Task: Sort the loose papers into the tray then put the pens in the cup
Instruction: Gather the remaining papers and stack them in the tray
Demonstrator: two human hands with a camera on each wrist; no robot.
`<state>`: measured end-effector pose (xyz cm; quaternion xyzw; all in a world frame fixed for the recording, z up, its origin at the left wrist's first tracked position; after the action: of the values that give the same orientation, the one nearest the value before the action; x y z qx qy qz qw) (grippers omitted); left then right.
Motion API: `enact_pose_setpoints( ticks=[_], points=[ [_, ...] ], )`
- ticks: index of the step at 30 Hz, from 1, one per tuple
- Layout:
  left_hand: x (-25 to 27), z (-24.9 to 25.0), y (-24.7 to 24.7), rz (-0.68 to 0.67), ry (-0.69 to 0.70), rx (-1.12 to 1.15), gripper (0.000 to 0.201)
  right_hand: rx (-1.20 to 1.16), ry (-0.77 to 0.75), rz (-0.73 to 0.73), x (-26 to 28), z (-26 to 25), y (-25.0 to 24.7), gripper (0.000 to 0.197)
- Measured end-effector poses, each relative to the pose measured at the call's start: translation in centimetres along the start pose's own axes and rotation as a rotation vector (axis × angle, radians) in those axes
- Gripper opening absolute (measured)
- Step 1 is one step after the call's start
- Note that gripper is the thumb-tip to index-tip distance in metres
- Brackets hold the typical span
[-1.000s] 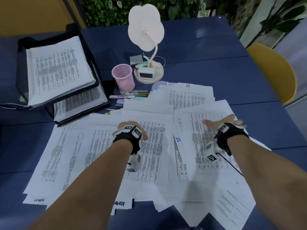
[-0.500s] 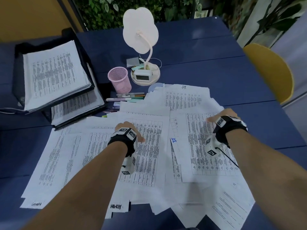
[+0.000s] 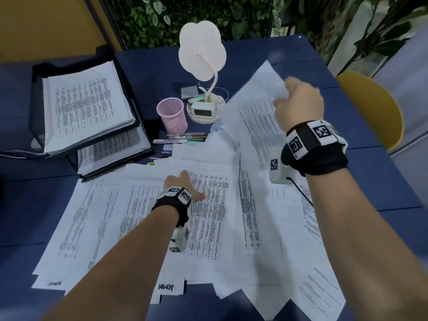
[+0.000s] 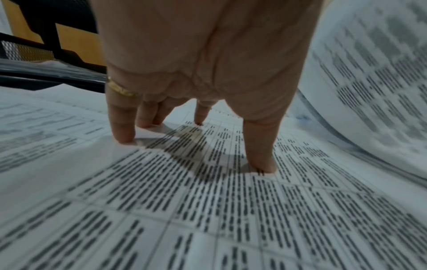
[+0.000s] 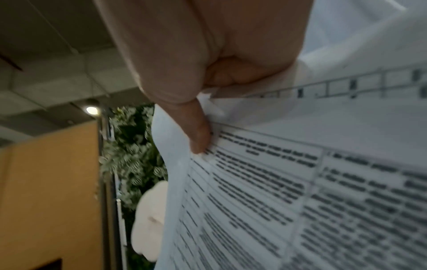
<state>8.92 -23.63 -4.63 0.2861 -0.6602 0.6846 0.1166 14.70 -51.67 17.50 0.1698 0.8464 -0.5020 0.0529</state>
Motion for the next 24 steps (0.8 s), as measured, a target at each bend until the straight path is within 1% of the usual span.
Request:
enact_pose_setpoints(
  ticks=[3,5,6,7,8,9,10,11,12,13,14,15,16,17,18,19,20,21,22,24],
  points=[
    [0.1,-0.8,1.0,0.002,0.018,0.051,0.097,-0.232,-0.062,0.115,0.2,-2.2,-1.8,0.014],
    [0.4,-1.3,1.4,-0.008,0.029,0.100,0.094,-0.435,-0.046,0.125,0.3,-2.8,-2.1,0.015],
    [0.5,-1.4,1.3,-0.002,0.038,0.176,0.092,-0.551,-0.035,0.105,0.5,-3.0,-1.9,0.014],
    [0.9,-1.4,0.6,0.029,0.035,0.327,0.087,-0.659,-0.027,0.074,0.8,-3.3,-1.7,0.013],
    [0.8,-1.6,-0.3,0.074,0.044,0.580,0.081,-0.744,-0.025,0.041,1.0,-3.5,-1.4,0.013],
    [1.0,-2.0,-1.6,0.133,0.060,0.899,0.074,-0.783,-0.023,0.011,1.3,-3.6,-1.2,0.016],
    [0.9,-2.8,-2.8,0.193,0.042,1.208,0.072,-0.790,-0.019,-0.018,1.6,-3.7,-0.9,0.019],
    [0.3,-3.9,-3.4,0.216,0.004,1.432,0.081,-0.778,-0.002,-0.046,1.8,-3.5,-0.4,0.021],
    [-0.3,-4.8,-3.5,0.193,-0.036,1.588,0.097,-0.765,0.020,-0.079,2.0,-3.2,0.3,0.021],
    [-0.5,-5.4,-3.6,0.138,-0.058,1.670,0.109,-0.748,0.055,-0.119,2.3,-2.8,1.3,0.021],
    [-0.9,-5.7,-3.5,0.083,-0.049,1.693,0.111,-0.737,0.100,-0.156,2.6,-2.3,2.4,0.022],
    [-0.9,-5.7,-3.3,0.031,-0.033,1.656,0.106,-0.723,0.152,-0.186,3.1,-1.6,3.6,0.024],
    [-0.3,-5.5,-3.5,0.018,0.008,1.552,0.094,-0.704,0.206,-0.209,3.5,-0.8,5.0,0.028],
    [0.1,-5.5,-3.6,0.042,0.065,1.411,0.080,-0.669,0.249,-0.239,4.1,-0.1,6.3,0.031],
    [0.1,-5.8,-3.4,0.103,0.114,1.275,0.064,-0.610,0.287,-0.273,4.9,0.5,7.6,0.034],
    [0.0,-6.3,-2.6,0.147,0.118,1.181,0.046,-0.537,0.333,-0.330,5.8,1.3,9.0,0.039],
    [0.2,-6.8,-1.6,0.153,0.098,1.149,0.032,-0.472,0.385,-0.415,6.8,2.2,10.7,0.045],
    [-0.1,-7.5,-0.3,0.146,0.051,1.124,0.026,-0.402,0.436,-0.525,8.2,3.1,12.3,0.050],
    [0.1,-7.9,0.9,0.119,0.003,1.105,0.030,-0.324,0.456,-0.628,9.5,3.8,13.8,0.052],
    [0.5,-8.3,2.7,0.039,-0.083,1.030,0.056,-0.213,0.450,-0.758,11.7,4.6,15.8,0.051]
  ],
)
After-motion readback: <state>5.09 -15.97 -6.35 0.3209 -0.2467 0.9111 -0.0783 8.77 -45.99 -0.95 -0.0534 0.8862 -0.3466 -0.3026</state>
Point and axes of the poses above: each hand's wrist, its own x-axis away from the middle knuckle, its own y-axis out of the palm, z = x × y, the point moved 7 cm from there along -x, towards the middle knuckle, and after that the axes turned 1 degree about -x, right-handed, at the moved point
